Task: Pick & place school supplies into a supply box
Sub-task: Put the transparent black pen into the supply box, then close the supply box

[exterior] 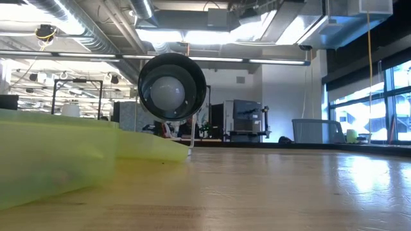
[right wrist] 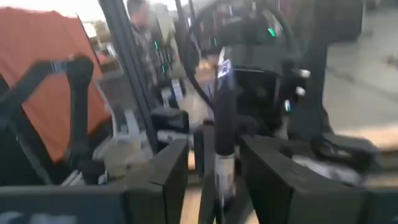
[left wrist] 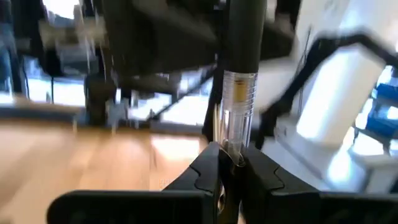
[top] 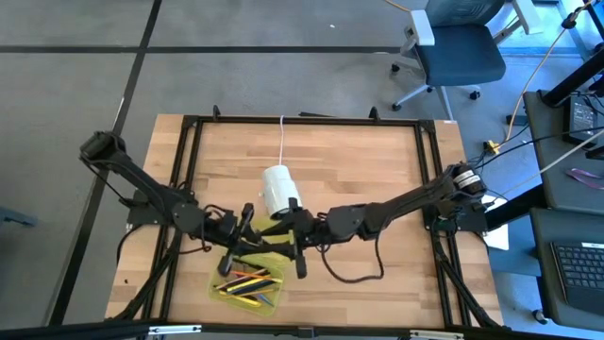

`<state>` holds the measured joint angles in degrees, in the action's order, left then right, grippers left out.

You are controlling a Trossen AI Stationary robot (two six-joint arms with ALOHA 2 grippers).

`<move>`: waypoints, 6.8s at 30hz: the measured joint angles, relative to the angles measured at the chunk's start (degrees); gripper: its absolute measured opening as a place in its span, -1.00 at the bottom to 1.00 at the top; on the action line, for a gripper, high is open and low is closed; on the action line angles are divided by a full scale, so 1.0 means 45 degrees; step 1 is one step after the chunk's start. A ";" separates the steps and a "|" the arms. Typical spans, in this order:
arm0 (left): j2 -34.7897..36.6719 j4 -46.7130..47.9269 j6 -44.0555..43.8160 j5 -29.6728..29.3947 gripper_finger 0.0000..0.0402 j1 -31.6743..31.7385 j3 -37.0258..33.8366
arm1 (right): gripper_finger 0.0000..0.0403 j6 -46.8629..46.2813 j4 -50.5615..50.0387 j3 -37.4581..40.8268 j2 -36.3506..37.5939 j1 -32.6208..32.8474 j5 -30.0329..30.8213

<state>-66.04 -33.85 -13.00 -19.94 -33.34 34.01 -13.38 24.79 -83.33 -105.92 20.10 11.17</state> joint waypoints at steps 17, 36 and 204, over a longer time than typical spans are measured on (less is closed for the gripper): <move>-0.1024 0.8855 -0.7369 0.4107 -0.88 -0.1727 0.0020 | -0.20 -0.5662 -0.8031 0.0000 0.0604 -0.0176 0.0260; -0.5143 1.1249 -0.7843 0.8108 -0.69 -0.1060 0.1985 | -0.20 -0.7078 -0.9057 0.0000 0.0604 -0.0197 0.0136; -0.4134 1.1642 -1.3950 0.5390 -0.64 -0.2982 0.0668 | 0.83 0.4803 0.1986 0.5498 -0.3622 -0.0441 0.0693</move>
<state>-84.64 18.54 -75.77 4.32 -46.76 37.01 8.23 33.73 -58.59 -122.21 18.11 14.28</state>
